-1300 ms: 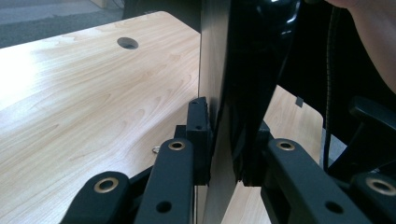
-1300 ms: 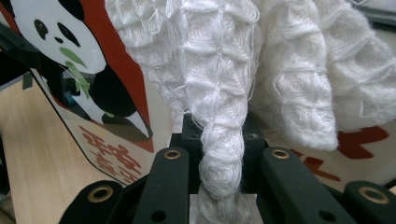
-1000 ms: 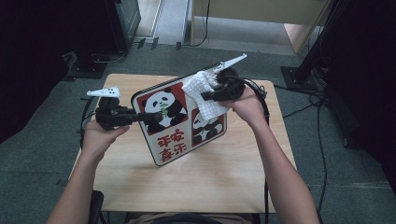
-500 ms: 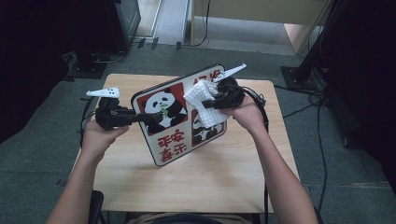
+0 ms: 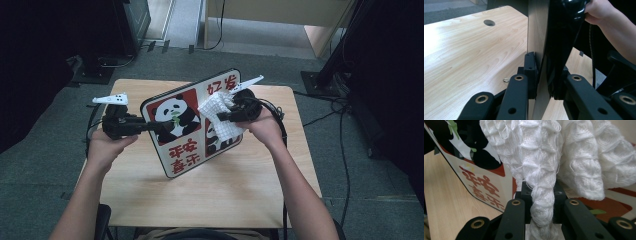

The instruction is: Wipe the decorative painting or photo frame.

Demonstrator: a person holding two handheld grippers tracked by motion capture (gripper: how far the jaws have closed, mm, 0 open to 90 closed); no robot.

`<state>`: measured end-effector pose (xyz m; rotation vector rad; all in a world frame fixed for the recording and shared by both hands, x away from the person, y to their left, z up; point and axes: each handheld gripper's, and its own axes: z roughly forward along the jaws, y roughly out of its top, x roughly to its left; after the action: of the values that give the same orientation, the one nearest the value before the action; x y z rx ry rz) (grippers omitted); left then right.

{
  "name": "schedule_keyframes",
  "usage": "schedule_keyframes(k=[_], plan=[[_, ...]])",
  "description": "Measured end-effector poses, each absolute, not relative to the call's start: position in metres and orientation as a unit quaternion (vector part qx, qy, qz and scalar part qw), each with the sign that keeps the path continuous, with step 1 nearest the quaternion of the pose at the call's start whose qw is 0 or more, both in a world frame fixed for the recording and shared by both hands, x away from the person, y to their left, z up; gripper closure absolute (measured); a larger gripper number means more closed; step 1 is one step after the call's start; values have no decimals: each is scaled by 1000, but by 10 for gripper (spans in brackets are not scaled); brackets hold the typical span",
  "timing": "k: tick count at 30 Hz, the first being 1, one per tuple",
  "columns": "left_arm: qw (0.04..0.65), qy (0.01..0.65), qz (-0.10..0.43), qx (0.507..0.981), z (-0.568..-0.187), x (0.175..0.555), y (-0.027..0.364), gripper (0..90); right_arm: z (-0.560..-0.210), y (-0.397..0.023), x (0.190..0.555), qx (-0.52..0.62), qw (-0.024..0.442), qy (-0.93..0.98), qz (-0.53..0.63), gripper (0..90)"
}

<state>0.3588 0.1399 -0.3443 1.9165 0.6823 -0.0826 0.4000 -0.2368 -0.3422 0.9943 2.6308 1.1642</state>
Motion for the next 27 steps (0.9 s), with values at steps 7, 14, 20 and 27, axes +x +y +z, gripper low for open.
schedule_keyframes(k=[7, 14, 20, 27], plan=[[525, 284, -33, 801, -344, 359, 140, 789, -348, -237, 399, 329, 46, 862, 382, 783], [527, 285, -34, 800, -345, 359, 140, 789, -361, -239, 396, 325, 45, 861, 389, 782], [528, 284, -33, 800, -345, 359, 141, 789, -368, -241, 394, 325, 40, 859, 394, 781], [526, 284, -34, 801, -345, 358, 141, 789, -384, -245, 392, 327, 32, 850, 411, 780]])
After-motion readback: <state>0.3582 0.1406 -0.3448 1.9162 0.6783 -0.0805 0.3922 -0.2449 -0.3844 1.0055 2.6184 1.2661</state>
